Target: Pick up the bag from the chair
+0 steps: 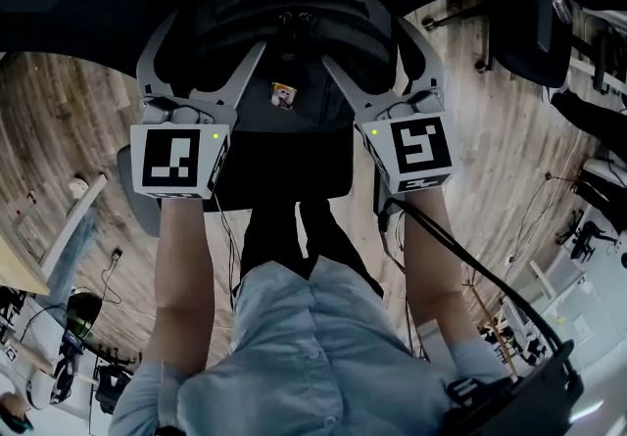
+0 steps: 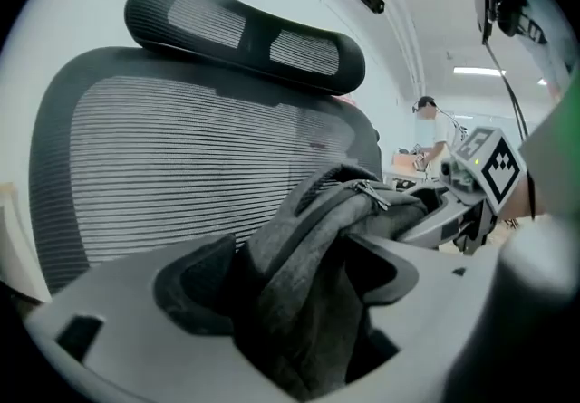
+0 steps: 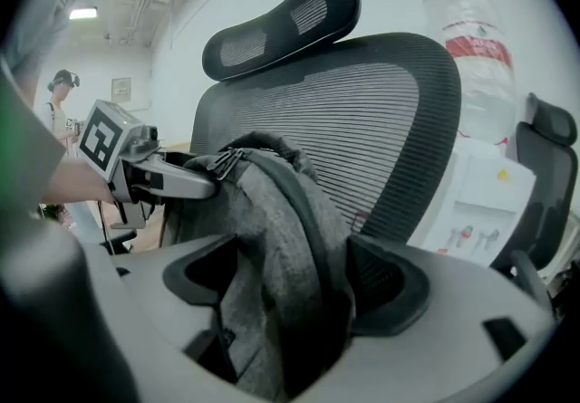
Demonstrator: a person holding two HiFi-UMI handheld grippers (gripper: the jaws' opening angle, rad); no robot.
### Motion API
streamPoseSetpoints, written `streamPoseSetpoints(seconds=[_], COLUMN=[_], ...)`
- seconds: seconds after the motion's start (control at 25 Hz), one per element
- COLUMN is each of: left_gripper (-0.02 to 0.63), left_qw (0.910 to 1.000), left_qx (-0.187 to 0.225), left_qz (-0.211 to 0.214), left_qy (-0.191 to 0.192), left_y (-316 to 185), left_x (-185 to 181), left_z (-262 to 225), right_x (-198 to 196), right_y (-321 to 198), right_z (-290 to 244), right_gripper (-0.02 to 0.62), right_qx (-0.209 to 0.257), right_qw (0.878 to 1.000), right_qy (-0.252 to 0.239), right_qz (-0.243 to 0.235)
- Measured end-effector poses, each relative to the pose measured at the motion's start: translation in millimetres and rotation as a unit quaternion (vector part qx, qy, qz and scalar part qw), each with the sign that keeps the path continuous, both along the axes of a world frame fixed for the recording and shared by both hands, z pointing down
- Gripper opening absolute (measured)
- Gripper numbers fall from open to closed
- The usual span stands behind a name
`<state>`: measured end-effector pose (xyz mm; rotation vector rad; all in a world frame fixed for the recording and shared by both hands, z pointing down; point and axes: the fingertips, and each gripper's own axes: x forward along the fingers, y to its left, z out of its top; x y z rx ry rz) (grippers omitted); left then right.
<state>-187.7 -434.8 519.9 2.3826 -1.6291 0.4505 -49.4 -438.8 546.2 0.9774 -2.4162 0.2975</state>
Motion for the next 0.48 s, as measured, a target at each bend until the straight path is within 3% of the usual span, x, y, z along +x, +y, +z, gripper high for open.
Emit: streamPoseSetpoints(seconds=[0.2, 0.48], left_gripper=[0.308, 0.245], left_qw=[0.9998, 0.9998], left_qx=[-0.016, -0.020], left_qz=[0.003, 0.009], left_qy=[-0.007, 0.000], left_y=[8, 32], left_x=[-1, -2], left_z=[3, 3], right_x=[13, 11], right_y=[0, 20], right_z=[-3, -3], right_gripper=[0.257, 0.207], right_qx=[0.003, 0.002], right_qw=[1.000, 1.000], right_qy=[0.008, 0.008], right_qz=[0.017, 0.022])
